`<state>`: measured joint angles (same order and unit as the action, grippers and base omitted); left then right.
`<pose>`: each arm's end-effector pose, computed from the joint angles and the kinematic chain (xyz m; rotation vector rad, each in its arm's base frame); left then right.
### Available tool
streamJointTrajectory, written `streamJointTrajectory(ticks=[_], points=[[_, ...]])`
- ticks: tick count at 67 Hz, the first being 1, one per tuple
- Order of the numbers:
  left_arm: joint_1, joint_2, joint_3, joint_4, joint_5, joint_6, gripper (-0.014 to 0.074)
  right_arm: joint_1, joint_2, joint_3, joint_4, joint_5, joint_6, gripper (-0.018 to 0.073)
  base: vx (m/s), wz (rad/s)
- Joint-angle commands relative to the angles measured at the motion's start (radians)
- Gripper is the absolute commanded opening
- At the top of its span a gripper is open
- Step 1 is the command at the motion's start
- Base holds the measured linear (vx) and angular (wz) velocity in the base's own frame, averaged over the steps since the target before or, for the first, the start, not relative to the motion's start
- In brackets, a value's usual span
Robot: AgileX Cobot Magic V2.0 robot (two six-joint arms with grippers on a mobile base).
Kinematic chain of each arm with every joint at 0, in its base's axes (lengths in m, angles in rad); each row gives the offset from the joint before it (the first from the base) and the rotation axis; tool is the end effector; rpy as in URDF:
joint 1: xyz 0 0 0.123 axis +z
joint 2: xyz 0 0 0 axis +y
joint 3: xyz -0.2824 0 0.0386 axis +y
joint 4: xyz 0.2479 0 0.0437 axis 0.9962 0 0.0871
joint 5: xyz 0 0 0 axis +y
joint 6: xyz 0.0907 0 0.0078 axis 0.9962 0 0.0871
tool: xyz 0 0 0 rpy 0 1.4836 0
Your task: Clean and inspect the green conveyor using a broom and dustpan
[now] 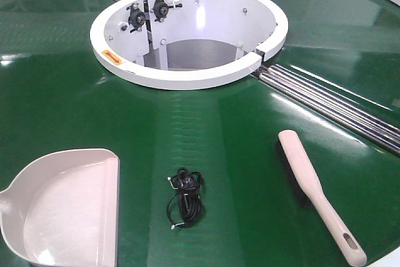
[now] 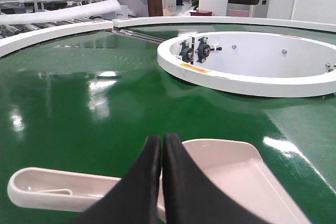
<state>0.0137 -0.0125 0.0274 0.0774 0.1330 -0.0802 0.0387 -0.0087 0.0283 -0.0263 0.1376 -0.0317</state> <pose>0.0565 0.0017 0.1925 -0.0219 1.6310 0.0162 0.0568 0.0019 0.1915 -0.0763 1.6390 -0.0175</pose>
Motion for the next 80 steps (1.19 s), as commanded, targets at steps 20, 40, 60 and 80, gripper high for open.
streamJointTrajectory(ticks=[20,40,60,80], points=[[-0.001,-0.015,0.024,-0.008,-0.073,-0.007,-0.0022,0.0,-0.01,0.014,-0.01,-0.08,-0.003,-0.001,0.0,0.0],[-0.001,-0.015,0.024,0.0,-0.073,-0.007,-0.0022,0.0,-0.01,0.014,-0.01,-0.08,-0.003,-0.001,0.0,0.0],[-0.001,-0.015,0.013,-0.003,-0.104,-0.009,-0.0022,0.0,-0.01,0.013,-0.01,-0.082,-0.003,-0.001,0.0,0.0],[-0.001,-0.015,0.013,-0.015,-0.283,-0.012,-0.0022,0.0,-0.01,0.008,0.006,-0.313,0.005,-0.0008,0.0,0.0]])
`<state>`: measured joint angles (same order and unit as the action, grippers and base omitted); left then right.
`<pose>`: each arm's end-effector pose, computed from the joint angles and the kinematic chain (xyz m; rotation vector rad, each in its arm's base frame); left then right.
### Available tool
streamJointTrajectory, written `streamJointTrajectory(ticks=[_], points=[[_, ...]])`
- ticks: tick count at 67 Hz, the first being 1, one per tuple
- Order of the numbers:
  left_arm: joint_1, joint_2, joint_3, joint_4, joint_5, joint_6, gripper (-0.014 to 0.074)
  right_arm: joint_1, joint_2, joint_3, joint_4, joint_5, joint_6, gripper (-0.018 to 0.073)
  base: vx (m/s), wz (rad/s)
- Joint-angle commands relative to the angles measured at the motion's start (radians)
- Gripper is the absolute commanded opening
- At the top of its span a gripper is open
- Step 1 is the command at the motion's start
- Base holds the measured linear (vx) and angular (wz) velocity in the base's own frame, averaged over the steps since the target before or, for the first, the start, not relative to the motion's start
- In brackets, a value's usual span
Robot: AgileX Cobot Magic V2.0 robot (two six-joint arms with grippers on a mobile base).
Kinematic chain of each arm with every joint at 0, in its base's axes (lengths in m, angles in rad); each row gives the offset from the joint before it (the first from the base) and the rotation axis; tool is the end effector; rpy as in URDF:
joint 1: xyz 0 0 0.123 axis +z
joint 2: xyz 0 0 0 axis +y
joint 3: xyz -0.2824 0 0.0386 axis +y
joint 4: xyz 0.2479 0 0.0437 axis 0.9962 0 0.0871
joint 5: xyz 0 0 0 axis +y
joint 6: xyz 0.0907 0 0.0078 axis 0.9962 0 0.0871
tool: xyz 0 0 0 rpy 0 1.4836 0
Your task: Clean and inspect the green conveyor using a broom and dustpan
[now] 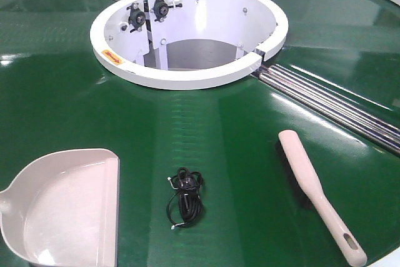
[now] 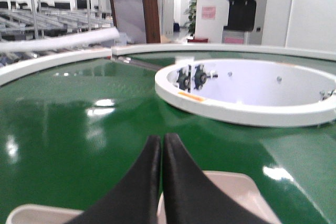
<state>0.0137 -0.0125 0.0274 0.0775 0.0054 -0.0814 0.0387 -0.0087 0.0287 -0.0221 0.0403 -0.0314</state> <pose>0.0565 0.0008 0.2040 -0.0136 1.5038 0.0082 0.0570 0.0021 0.2002 -0.0704 1.5423 -0.0124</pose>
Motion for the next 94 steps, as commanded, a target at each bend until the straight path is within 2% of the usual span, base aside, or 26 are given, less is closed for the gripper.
streamJointTrajectory(ticks=[1,10,15,26,30,38,51,56,60,67,78,86,89,94], points=[[-0.001,-0.015,0.013,-0.017,-0.173,-0.011,-0.0022,0.0,-0.01,0.006,0.001,-0.247,0.004,-0.0008,0.0,0.0],[-0.001,-0.014,0.01,-0.018,-0.474,-0.011,-0.0022,0.0,-0.009,-0.048,-0.006,-0.293,0.0,-0.0006,0.0,0.0],[-0.001,-0.014,-0.033,-0.016,-0.516,-0.011,-0.0022,0.0,-0.009,-0.106,-0.019,-0.293,-0.005,-0.0006,0.0,0.0],[-0.001,0.019,-0.28,0.056,-0.297,-0.01,-0.0022,0.0,0.04,-0.284,-0.021,-0.287,0.031,-0.0006,0.0,0.0],[-0.001,0.057,-0.368,0.071,-0.261,-0.011,-0.0022,0.0,0.085,-0.347,-0.023,-0.256,0.058,-0.0006,0.0,0.0],[-0.001,0.159,-0.548,0.071,-0.163,-0.011,-0.0022,0.0,0.204,-0.46,-0.023,-0.142,0.062,-0.0006,0.0,0.0],[-0.001,0.387,-0.778,0.071,0.169,-0.006,-0.0011,0.0,0.433,-0.619,-0.022,0.021,0.061,0.0012,0.0,0.0],[-0.001,0.466,-0.813,0.071,0.243,-0.006,0.0012,0.0,0.511,-0.657,-0.007,0.033,0.061,0.0054,0.0,0.0],[-0.001,0.511,-0.814,0.07,0.258,-0.006,0.0054,0.0,0.548,-0.671,0.004,0.03,0.061,0.0104,0.0,0.0],[-0.001,0.568,-0.814,0.068,0.283,-0.006,0.0162,0.0,0.592,-0.676,0.009,0.021,0.061,0.0286,0.0,0.0],[-0.001,0.595,-0.814,0.012,0.322,-0.001,0.0471,0.0,0.599,-0.676,0.008,0.022,0.031,0.0614,0.0,0.0],[-0.001,0.595,-0.814,0.009,0.329,0.001,0.0679,0.0,0.599,-0.676,0.008,0.019,0.024,0.0721,0.0,0.0],[-0.001,0.595,-0.814,0.009,0.329,0.001,0.0719,0.0,0.601,-0.675,0.009,0.019,0.023,0.0728,0.0,0.0],[-0.001,0.595,-0.814,0.009,0.329,0.001,0.0712,0.0,0.602,-0.677,0.028,0.028,0.023,0.0722,0.0,0.0]])
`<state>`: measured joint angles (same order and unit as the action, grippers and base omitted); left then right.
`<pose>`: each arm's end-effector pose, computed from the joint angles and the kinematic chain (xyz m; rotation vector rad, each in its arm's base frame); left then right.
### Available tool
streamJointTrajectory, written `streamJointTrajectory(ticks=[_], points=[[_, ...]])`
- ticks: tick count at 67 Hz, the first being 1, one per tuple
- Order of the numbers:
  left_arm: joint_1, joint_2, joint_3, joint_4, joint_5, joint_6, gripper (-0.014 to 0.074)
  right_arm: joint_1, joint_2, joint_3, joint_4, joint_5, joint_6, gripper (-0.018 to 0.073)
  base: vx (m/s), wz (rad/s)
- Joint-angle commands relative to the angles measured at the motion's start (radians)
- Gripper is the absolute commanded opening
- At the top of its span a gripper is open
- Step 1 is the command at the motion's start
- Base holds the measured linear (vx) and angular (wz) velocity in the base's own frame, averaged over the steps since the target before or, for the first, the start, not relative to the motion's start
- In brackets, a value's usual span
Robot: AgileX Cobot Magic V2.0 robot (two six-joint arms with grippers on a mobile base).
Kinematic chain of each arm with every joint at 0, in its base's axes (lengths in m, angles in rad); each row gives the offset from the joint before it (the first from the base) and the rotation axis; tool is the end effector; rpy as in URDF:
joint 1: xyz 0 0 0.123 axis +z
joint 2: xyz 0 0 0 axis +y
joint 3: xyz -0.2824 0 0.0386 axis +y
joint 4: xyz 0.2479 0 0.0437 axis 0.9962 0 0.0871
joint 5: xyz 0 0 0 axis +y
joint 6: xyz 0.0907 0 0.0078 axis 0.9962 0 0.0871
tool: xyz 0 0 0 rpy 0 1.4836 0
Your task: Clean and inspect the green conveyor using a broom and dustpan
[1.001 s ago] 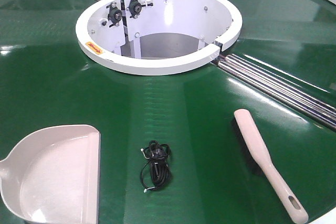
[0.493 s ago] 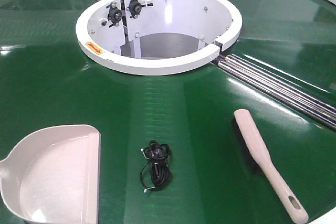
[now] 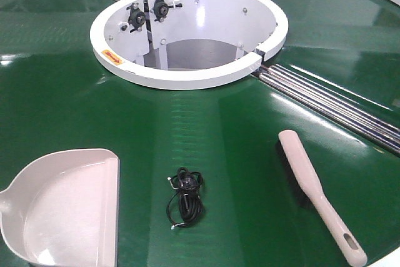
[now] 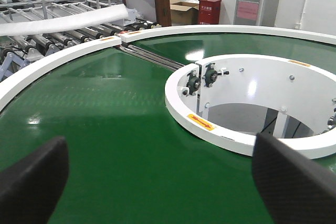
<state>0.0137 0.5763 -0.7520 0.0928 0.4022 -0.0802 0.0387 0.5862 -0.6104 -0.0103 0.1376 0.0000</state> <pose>0.1107 0.0048 0.3830 -0.0342 1.7083 0.0451 0.1238 0.0047 0.3586 -0.0379 1.5966 0.0210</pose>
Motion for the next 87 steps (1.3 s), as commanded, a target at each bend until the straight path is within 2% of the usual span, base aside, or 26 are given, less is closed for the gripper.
streamJointTrajectory(ticks=[1,8,15,21,25,37,49,56,66,78,87], points=[[-0.001,0.006,-0.034,-0.007,-0.068,0.0,0.0708,0.001,0.007,-0.039,0.02,-0.064,-0.008,0.072,0.0,0.0],[-0.001,0.006,-0.034,-0.007,-0.067,0.0,0.0678,0.053,0.031,-0.074,0.02,0.026,-0.045,0.0699,0.0,0.0],[-0.001,0.008,-0.034,-0.009,-0.067,0.0,0.0638,0.163,0.102,-0.129,0.021,0.129,-0.142,0.0673,0.0,0.0],[-0.001,0.015,-0.034,-0.009,-0.066,0.0,0.0607,0.242,0.205,-0.178,0.022,0.211,-0.112,0.0653,0.0,0.0],[-0.001,0.015,-0.034,-0.009,-0.062,0.0,0.0589,0.264,0.302,-0.215,0.019,0.287,-0.064,0.0643,0.0,0.0],[-0.001,0.015,-0.034,-0.007,-0.033,0.0,0.0583,0.247,0.579,-0.376,0.01,0.522,0.08,0.0631,0.0,0.0],[-0.001,0.015,-0.034,-0.007,-0.015,0.0,0.0583,0.247,0.844,-0.597,-0.004,0.832,0.088,0.0617,0.0,0.0],[-0.001,0.015,-0.034,-0.007,-0.001,0.0,0.0583,0.247,0.95,-0.697,-0.021,0.923,0.069,0.0611,0.0,0.0],[-0.001,0.015,-0.034,-0.007,0.024,0.0,0.0583,0.217,1.039,-0.789,-0.03,0.985,0.053,0.0594,0.0,0.0],[-0.001,0.015,-0.034,-0.007,0.033,0.0,0.0583,0.13,1.07,-0.806,0.037,1.011,-0.044,0.0587,0.0,0.0],[-0.001,0.015,-0.034,-0.007,0.033,0.0,0.0583,0.128,1.085,-0.806,0.045,1.02,-0.061,0.0587,0.0,0.0]])
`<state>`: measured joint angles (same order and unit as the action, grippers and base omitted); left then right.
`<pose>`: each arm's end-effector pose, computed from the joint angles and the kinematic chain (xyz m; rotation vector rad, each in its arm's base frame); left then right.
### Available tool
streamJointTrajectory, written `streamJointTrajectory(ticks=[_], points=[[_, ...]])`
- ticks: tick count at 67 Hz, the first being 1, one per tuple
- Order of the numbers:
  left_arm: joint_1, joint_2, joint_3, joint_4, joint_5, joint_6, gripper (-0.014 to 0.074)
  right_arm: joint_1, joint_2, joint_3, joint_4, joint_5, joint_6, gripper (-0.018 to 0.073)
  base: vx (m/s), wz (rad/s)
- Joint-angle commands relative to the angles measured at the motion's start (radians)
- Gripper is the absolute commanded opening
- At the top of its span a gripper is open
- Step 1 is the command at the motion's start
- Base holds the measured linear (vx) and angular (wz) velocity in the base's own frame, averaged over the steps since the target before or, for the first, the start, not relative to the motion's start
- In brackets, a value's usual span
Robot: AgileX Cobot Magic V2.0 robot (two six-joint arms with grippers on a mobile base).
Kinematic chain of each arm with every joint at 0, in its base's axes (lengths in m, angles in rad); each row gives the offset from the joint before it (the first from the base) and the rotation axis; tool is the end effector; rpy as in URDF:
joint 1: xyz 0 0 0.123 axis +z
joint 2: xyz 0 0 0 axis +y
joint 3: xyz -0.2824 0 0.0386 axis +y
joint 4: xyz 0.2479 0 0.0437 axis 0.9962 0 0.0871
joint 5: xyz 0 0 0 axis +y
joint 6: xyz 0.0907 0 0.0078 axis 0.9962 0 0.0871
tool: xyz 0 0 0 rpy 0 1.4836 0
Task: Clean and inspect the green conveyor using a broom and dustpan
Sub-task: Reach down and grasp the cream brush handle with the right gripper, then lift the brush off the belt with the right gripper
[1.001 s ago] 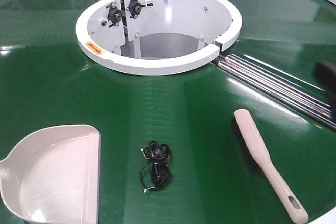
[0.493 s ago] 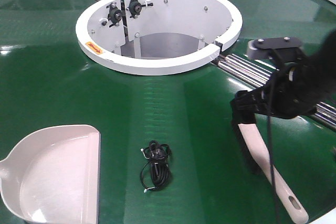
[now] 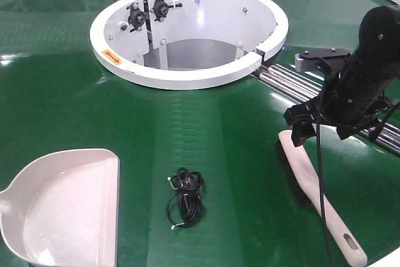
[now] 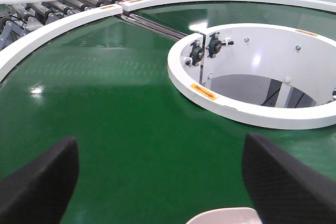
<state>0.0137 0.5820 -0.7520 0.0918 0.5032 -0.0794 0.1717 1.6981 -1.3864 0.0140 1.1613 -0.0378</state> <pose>0.1104 0.0055 0.3734 -0.0428 1.8146 0.0506 0.3349 0.0593 0.2743 -0.3028 2.9421 0.0381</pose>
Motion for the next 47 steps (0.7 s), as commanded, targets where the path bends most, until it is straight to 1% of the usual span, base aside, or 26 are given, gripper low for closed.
streamJointTrajectory(ticks=[1,12,47], points=[[-0.001,0.009,-0.034,-0.006,-0.068,-0.001,0.0583,-0.003,-0.024,-0.03,0.025,-0.005,-0.023,0.0587,0.0,0.0],[-0.001,0.009,-0.034,-0.005,-0.068,-0.001,0.0583,0.001,0.025,-0.03,0.047,-0.013,-0.028,0.0587,0.0,0.0],[-0.001,0.009,-0.034,-0.005,-0.067,-0.001,0.0583,0.001,0.19,-0.03,0.04,-0.105,-0.062,0.0587,0.0,0.0]])
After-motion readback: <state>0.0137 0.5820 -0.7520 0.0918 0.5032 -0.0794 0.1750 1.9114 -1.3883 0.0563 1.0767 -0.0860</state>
